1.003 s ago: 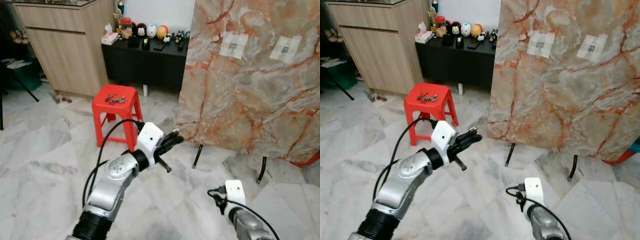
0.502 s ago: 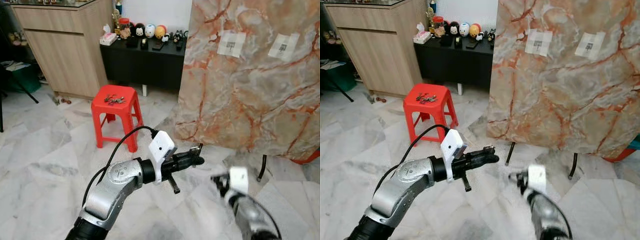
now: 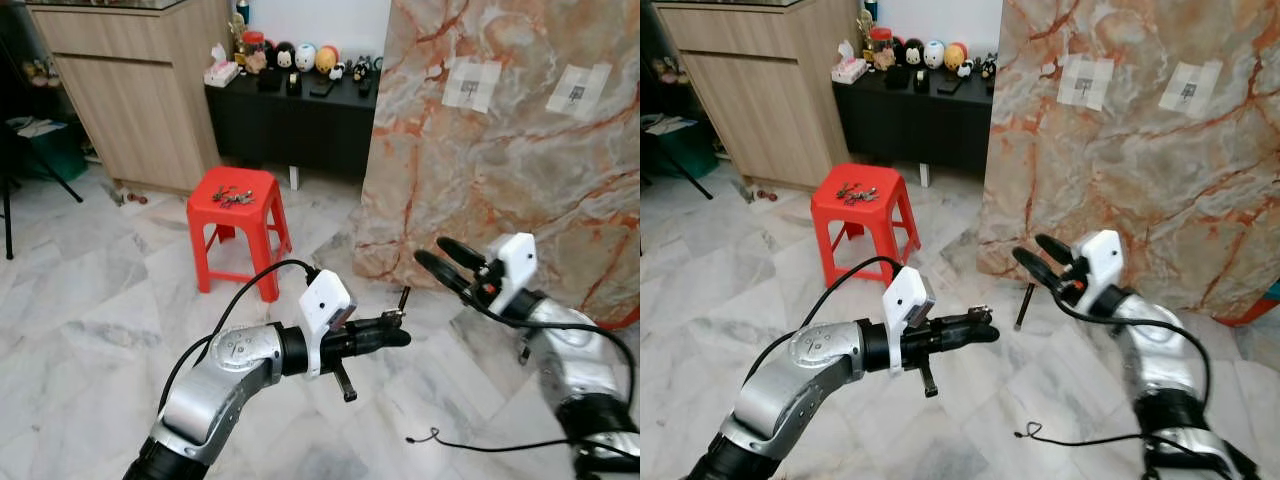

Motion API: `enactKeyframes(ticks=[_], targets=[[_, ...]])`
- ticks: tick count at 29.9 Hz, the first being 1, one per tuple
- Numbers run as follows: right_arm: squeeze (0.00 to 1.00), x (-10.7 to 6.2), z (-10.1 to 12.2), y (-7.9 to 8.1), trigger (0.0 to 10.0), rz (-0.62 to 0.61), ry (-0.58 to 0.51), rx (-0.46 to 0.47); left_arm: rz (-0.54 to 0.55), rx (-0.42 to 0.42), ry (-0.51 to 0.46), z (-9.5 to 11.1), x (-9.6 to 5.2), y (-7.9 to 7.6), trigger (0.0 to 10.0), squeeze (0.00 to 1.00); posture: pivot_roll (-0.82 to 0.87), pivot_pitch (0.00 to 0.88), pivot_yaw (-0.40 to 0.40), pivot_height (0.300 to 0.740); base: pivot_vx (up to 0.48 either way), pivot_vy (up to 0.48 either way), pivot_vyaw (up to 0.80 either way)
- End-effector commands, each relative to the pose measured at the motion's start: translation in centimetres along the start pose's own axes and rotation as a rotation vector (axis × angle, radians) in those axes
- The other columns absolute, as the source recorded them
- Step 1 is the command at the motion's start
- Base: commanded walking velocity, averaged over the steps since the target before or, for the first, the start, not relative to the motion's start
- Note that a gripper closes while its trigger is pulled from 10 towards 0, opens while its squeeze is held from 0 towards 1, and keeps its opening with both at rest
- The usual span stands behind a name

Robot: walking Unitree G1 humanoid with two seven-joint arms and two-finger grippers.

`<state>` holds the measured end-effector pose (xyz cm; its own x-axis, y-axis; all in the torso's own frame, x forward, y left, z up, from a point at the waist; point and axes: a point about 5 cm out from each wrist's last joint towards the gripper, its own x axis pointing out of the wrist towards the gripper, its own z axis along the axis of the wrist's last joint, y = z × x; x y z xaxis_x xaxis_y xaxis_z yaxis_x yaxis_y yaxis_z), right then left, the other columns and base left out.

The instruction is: Hang keys on a hook

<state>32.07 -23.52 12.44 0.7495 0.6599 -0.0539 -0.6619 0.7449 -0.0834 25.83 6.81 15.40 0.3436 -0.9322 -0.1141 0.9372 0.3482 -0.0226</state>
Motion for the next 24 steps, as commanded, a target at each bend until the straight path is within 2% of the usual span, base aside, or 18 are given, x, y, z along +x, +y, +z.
enactKeyframes(ticks=[1, 5, 6, 7, 8, 11, 15, 19, 21, 24], targets=[[0.00, -0.7, 0.7, -0.5, 10.0, 0.021, 0.004, -0.009, 0.047, 0.015, 0.015, 0.0, -0.8, 1.1, 10.0, 0.00, 0.08, 0.000, -0.046, 0.740, 0.000, 0.000, 0.00], [0.00, -1.1, 1.6, 0.4, 10.0, 0.136, 0.000, -0.011, 0.059, 0.004, 0.032, -0.2, -2.0, 2.0, 10.0, 0.00, 0.08, 0.000, -0.046, 0.740, 0.000, 0.000, 0.00], [0.00, -1.0, 2.0, 0.7, 10.0, 0.171, -0.014, -0.003, 0.044, -0.006, 0.038, -0.3, -2.3, 2.2, 10.0, 0.00, 0.08, 0.000, -0.045, 0.740, 0.000, 0.000, 0.00], [0.00, -0.7, 2.8, 1.5, 10.0, 0.249, -0.039, 0.001, -0.028, -0.007, 0.066, -0.4, -2.9, 2.0, 10.0, 0.00, 0.07, 0.000, -0.044, 0.740, 0.000, 0.000, 0.00], [0.00, -0.5, 3.0, 1.9, 10.0, 0.279, -0.042, 0.000, -0.053, -0.012, 0.074, -0.3, -3.2, 2.1, 10.0, 0.00, 0.07, 0.000, -0.044, 0.740, 0.000, 0.000, 0.00], [0.00, -0.3, 3.1, 2.4, 10.0, 0.327, -0.031, -0.005, -0.077, -0.024, 0.077, -0.1, -3.6, 2.3, 10.0, 0.00, 0.07, 0.000, -0.043, 0.740, 0.000, 0.000, 0.00], [0.00, 0.3, 3.7, 4.0, 10.0, 0.413, -0.051, -0.001, -0.135, -0.024, 0.095, 0.7, -4.9, 3.0, 10.0, 0.00, 0.07, 0.000, -0.045, 0.740, 0.000, 0.000, 0.00], [0.00, 1.0, 4.3, 5.6, 10.0, 0.482, -0.078, 0.026, -0.190, -0.058, 0.076, 1.0, -5.1, 3.0, 10.0, 0.00, 0.07, 0.000, -0.047, 0.740, 0.000, 0.000, 0.00], [0.00, 1.6, 4.3, 6.7, 10.0, 0.541, -0.062, 0.007, -0.263, -0.087, 0.038, 1.5, -4.7, 2.1, 10.0, 0.00, 0.08, 0.000, -0.055, 0.740, 0.000, 0.000, 0.00], [0.00, 1.7, 4.5, 7.0, 10.0, 0.567, -0.060, -0.003, -0.299, -0.109, 0.007, 1.7, -4.3, 1.5, 10.0, 0.00, 0.08, 0.000, -0.062, 0.740, 0.000, 0.000, 0.00]])
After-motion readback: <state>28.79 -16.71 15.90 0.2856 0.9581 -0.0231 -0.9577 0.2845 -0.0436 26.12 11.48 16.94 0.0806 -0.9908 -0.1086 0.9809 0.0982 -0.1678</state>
